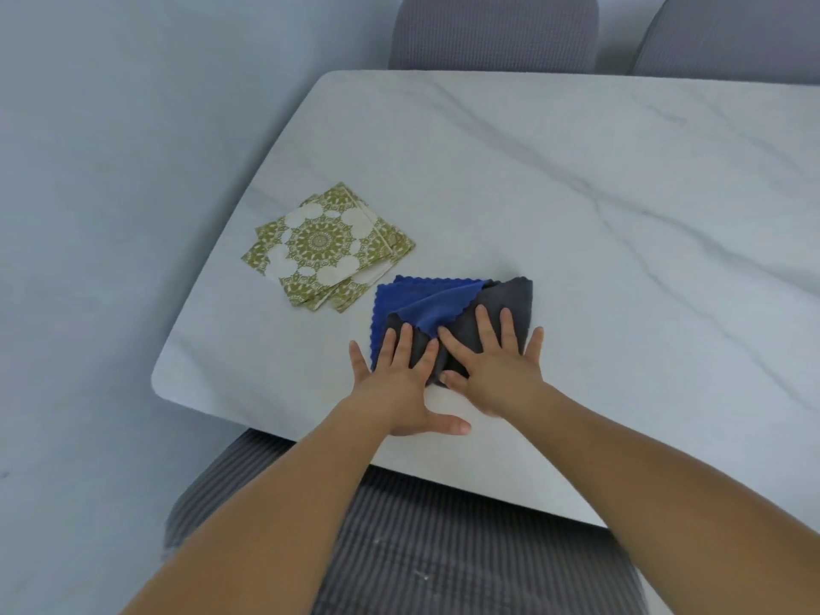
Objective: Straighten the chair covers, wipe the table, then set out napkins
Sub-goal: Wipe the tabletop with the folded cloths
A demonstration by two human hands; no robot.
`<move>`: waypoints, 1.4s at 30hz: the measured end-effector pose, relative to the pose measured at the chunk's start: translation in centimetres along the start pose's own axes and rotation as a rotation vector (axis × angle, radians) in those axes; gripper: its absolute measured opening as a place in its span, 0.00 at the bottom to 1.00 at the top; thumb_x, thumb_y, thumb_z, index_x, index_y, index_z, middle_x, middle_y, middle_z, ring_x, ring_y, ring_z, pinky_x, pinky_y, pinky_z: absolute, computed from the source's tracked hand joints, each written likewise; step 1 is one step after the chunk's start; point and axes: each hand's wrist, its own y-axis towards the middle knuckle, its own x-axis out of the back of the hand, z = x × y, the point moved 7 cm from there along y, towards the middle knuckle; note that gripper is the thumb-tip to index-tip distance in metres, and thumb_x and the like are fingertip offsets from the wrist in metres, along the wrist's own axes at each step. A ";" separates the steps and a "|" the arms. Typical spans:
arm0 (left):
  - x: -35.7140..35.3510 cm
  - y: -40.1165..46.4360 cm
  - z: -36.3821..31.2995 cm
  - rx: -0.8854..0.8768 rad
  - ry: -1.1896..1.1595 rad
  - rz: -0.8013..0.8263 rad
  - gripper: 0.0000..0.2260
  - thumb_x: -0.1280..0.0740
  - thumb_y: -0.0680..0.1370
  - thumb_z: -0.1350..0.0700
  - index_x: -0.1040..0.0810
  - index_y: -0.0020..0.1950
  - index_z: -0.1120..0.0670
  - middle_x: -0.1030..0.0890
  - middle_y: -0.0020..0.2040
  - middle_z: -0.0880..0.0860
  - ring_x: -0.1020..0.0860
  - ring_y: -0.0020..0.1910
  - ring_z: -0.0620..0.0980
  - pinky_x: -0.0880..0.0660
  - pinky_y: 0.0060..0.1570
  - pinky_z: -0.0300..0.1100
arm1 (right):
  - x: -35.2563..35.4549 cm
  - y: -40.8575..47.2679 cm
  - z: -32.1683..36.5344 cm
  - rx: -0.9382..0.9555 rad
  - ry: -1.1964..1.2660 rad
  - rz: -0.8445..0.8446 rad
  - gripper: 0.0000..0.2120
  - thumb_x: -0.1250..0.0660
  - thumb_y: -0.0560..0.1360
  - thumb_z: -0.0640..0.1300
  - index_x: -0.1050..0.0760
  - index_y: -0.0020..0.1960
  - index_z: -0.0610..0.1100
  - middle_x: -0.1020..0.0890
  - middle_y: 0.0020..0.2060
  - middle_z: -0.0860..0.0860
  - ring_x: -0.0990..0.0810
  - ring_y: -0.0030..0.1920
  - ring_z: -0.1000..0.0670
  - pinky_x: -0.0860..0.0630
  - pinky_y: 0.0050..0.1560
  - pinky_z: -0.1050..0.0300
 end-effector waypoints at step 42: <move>-2.6 -1.7 -23.5 -0.259 0.281 0.135 0.47 0.45 0.64 0.22 0.64 0.74 0.39 0.70 0.75 0.55 0.69 0.73 0.59 0.72 0.61 0.69 | -4.8 -15.6 -20.4 -0.235 0.054 -0.004 0.28 0.54 0.76 0.68 0.64 0.71 0.70 0.63 0.76 0.52 0.65 0.75 0.43 0.70 0.64 0.28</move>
